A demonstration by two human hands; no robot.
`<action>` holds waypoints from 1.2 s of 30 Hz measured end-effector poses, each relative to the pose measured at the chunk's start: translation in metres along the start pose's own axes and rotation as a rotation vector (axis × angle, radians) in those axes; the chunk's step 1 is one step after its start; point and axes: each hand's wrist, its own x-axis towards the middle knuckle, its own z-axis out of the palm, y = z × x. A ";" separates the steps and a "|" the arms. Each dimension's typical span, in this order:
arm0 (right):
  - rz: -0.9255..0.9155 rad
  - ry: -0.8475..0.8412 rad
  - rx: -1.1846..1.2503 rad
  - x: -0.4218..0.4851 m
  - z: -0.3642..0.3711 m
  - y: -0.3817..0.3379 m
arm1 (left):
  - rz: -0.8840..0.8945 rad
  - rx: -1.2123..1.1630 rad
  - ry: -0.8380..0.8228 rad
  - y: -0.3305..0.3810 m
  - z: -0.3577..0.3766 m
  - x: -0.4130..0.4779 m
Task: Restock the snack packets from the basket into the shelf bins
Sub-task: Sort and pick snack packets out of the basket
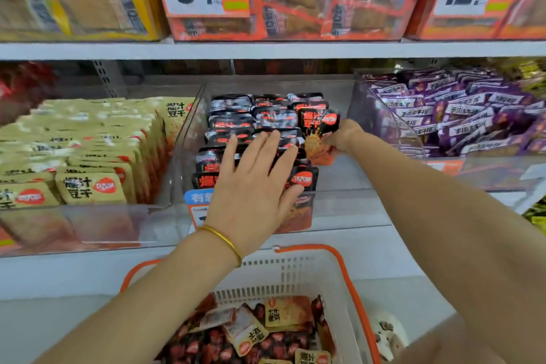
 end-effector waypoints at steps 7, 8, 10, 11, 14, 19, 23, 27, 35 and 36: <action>-0.048 0.173 -0.300 0.001 0.019 -0.019 | 0.001 0.010 0.019 -0.001 0.004 0.000; -0.062 0.184 -0.323 0.000 0.020 -0.022 | -0.002 0.005 0.011 0.000 0.003 0.000; -0.077 0.167 -0.348 -0.003 0.021 -0.025 | 0.000 -0.017 0.024 0.000 0.001 -0.001; -0.074 0.153 -0.337 -0.007 0.020 -0.025 | 0.009 -0.033 0.052 0.000 0.000 -0.002; -0.115 0.204 -0.137 -0.025 0.004 -0.022 | 0.078 -0.112 0.189 -0.001 -0.008 -0.010; -0.383 0.341 0.259 -0.150 -0.019 0.007 | 0.238 -0.182 0.348 0.001 -0.007 -0.068; -0.345 -0.046 0.276 -0.238 0.023 0.054 | 0.288 -0.166 0.133 -0.010 0.040 -0.134; -0.240 -0.327 -0.196 -0.213 0.107 0.102 | 0.222 -0.147 -0.182 -0.031 0.082 -0.170; -0.290 -0.765 -0.799 -0.186 0.254 0.187 | -0.136 -0.059 -0.693 -0.055 0.118 -0.181; -0.322 -0.775 -0.827 -0.183 0.270 0.188 | -0.150 -0.037 -0.727 -0.059 0.123 -0.182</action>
